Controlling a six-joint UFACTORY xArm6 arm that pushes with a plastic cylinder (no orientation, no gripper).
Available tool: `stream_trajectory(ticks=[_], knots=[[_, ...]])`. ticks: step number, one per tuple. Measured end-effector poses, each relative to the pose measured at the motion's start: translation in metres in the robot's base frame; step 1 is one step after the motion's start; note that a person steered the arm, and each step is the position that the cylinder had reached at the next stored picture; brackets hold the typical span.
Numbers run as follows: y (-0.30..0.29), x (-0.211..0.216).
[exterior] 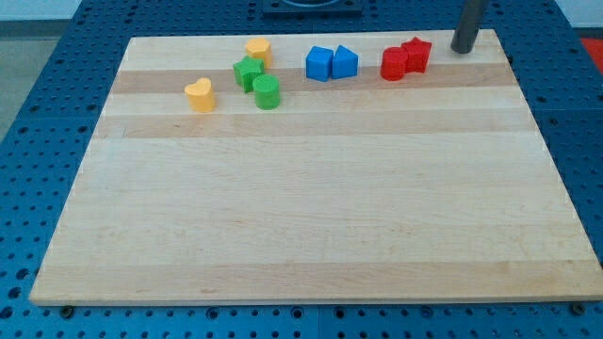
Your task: Move the red circle into the right side of the blue triangle
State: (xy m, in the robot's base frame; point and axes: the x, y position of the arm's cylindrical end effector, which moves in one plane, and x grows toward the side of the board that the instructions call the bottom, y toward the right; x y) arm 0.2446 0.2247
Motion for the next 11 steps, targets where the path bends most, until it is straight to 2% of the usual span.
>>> stream_trajectory(ticks=[2, 4, 8, 9, 11], knots=[[-0.043, 0.034], [-0.087, 0.038], [-0.126, 0.044], [-0.127, 0.045], [-0.093, 0.095]])
